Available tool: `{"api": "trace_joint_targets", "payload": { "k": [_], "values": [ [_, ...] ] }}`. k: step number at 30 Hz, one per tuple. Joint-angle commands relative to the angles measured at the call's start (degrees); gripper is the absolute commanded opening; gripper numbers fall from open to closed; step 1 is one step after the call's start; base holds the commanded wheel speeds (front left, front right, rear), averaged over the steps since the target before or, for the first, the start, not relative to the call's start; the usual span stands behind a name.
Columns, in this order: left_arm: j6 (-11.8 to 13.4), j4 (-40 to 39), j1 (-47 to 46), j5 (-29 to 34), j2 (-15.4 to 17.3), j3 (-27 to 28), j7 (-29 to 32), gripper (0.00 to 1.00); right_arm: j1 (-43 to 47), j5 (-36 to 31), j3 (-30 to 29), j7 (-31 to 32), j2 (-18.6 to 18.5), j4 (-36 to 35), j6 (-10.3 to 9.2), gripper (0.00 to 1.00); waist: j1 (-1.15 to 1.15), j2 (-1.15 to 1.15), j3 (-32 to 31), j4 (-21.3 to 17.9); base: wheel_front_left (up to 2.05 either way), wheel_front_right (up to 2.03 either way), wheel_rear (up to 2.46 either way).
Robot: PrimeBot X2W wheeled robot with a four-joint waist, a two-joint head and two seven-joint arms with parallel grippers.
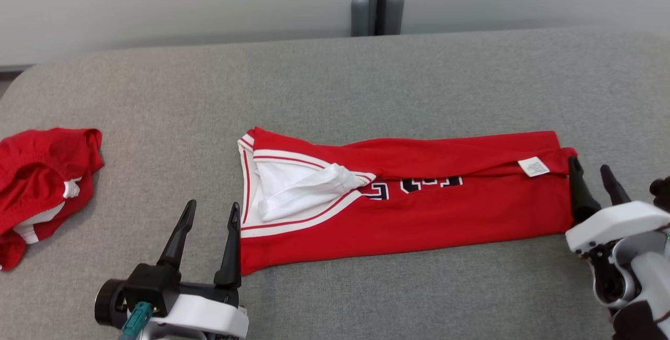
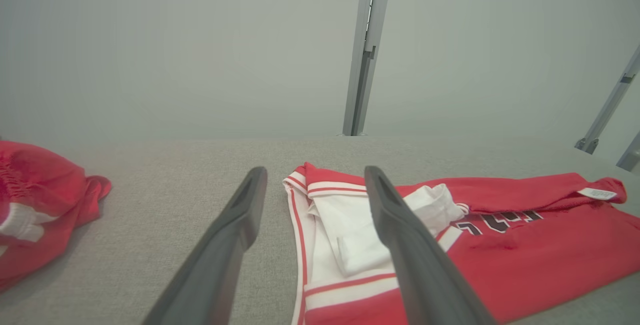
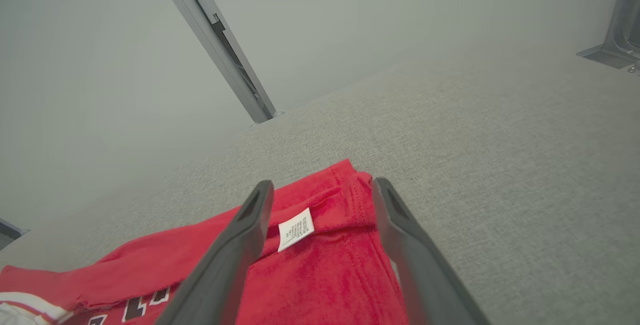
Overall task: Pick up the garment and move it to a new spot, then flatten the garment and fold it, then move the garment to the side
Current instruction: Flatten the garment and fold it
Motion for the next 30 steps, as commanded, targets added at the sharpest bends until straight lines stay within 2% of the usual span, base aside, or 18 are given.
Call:
{"api": "trace_joint_targets", "payload": {
  "k": [1,5,11,22,23,25,26,30],
  "values": [
    [-0.39,-0.21,-1.34,0.44,0.19,0.01,-0.19,1.0,-1.91,0.27,0.0,-0.28,-0.75,1.97,0.03,1.0,0.0,0.0,1.79,1.08,0.0,0.0,0.0],
    [-0.6,-0.46,-2.78,0.88,0.2,0.02,-0.19,1.0,-6.87,-0.36,0.15,-0.27,-0.9,9.46,0.03,1.0,0.0,0.0,4.0,1.83,0.0,0.0,0.0],
    [-1.08,-0.47,-4.51,1.25,0.19,0.25,-0.19,1.0,-11.81,-0.92,1.43,-0.27,-0.28,16.72,0.03,1.0,0.0,0.0,6.87,2.3,0.0,0.0,0.0],
    [-1.17,-0.79,-5.66,1.46,0.2,0.84,-0.2,1.0,-13.31,-1.54,3.3,0.0,2.74,24.4,0.03,1.0,0.0,0.0,8.39,1.35,0.0,0.0,0.0],
    [-1.24,-0.78,-5.72,1.44,0.2,0.76,-0.2,1.0,-13.1,-1.19,3.41,0.0,3.06,24.24,0.03,0.8,0.0,0.0,8.29,1.26,0.0,0.0,0.0],
    [-1.34,-0.76,-5.74,1.29,0.2,0.65,-0.2,1.0,-12.74,-0.81,3.68,0.0,3.28,23.47,0.03,0.07,0.0,0.0,8.04,1.08,0.0,0.0,0.0],
    [-1.32,-0.7,-5.72,1.19,0.2,0.66,-0.2,1.0,-12.63,-0.51,3.69,-0.01,3.1,22.79,0.03,0.0,0.0,0.0,7.88,1.02,0.0,0.0,0.0],
    [-1.34,-0.51,-5.7,1.37,0.19,0.71,-0.2,1.0,-12.27,0.05,3.24,-0.09,1.96,20.56,0.02,0.0,0.0,0.0,7.38,0.86,0.0,0.0,0.0]
  ]
}}
